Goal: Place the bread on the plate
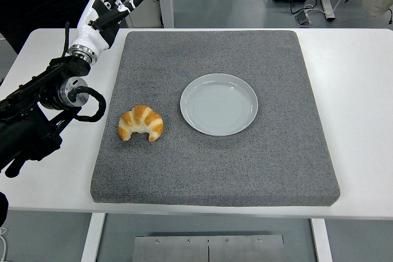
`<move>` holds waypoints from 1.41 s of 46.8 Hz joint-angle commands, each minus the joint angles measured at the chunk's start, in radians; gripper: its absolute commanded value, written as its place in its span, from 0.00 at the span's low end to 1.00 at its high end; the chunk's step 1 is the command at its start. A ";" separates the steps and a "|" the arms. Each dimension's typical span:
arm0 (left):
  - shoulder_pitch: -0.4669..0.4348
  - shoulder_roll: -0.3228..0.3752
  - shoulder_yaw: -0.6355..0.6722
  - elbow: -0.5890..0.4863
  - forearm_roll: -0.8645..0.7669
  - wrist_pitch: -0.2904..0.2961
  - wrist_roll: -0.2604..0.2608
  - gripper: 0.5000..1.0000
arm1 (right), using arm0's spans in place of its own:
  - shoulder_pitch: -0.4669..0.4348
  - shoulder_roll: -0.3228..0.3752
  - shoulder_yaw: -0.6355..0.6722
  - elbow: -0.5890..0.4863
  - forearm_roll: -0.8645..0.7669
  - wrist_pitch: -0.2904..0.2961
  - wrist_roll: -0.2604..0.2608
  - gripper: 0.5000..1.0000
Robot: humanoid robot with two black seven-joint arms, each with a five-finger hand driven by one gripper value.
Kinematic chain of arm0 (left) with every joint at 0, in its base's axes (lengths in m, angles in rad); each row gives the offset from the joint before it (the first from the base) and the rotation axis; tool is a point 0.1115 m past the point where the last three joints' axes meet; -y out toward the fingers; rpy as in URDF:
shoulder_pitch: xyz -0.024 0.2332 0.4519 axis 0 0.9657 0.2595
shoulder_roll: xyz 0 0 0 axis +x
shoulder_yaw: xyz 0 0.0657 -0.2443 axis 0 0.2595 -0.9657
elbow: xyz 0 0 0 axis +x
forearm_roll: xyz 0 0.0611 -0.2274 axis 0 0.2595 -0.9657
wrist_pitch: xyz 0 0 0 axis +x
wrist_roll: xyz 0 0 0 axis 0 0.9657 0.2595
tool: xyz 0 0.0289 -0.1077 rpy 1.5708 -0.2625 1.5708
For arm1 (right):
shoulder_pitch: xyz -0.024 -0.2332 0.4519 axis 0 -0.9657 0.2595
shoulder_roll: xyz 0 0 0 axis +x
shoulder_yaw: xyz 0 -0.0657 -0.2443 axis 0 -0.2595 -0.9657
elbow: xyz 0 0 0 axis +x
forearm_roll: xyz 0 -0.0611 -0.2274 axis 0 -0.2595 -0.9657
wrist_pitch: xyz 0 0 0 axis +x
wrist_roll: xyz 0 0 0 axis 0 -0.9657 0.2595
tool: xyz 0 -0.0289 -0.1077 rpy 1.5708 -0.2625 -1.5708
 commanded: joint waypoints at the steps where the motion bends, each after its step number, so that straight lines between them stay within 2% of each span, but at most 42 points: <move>1: -0.001 0.000 0.001 0.000 0.001 0.000 0.000 0.94 | 0.000 0.000 0.000 0.000 0.000 0.000 0.000 1.00; 24: 0.002 -0.005 -0.005 0.000 -0.001 -0.005 -0.001 0.94 | 0.000 0.000 0.000 -0.001 0.000 0.000 0.000 1.00; 33: 0.005 -0.003 -0.004 0.000 -0.001 -0.051 0.000 0.94 | 0.000 0.000 0.000 -0.001 0.000 0.000 0.000 1.00; 59: -0.014 0.009 0.005 -0.015 -0.001 -0.040 0.016 0.94 | 0.000 0.000 0.000 0.000 0.000 0.001 0.000 1.00; 66: -0.017 0.021 -0.004 -0.035 -0.001 -0.029 0.039 0.94 | 0.000 0.000 0.002 0.000 0.000 0.001 0.000 1.00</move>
